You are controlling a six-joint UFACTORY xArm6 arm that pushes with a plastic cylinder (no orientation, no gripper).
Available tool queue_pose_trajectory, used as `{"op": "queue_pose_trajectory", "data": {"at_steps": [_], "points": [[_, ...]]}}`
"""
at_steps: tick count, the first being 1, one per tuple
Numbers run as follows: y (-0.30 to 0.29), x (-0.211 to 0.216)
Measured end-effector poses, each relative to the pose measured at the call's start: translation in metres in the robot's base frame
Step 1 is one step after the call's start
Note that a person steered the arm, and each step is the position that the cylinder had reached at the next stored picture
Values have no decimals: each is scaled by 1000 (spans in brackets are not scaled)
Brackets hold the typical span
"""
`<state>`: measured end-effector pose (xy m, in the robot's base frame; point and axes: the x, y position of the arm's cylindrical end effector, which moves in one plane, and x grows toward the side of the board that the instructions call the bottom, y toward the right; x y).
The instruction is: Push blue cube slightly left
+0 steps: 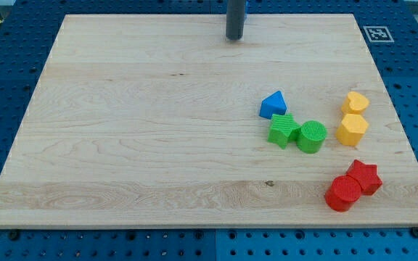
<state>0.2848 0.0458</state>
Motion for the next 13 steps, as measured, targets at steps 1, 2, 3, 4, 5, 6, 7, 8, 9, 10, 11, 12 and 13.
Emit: {"op": "queue_pose_trajectory", "data": {"at_steps": [1,2,3,4,5,6,7,8,9,10,11,12,13], "points": [[0,38],[25,43],[110,-46],[145,-93],[139,-94],[139,-94],[126,-93],[112,-93],[104,-93],[98,-93],[75,-93],[50,-92],[28,-92]]}}
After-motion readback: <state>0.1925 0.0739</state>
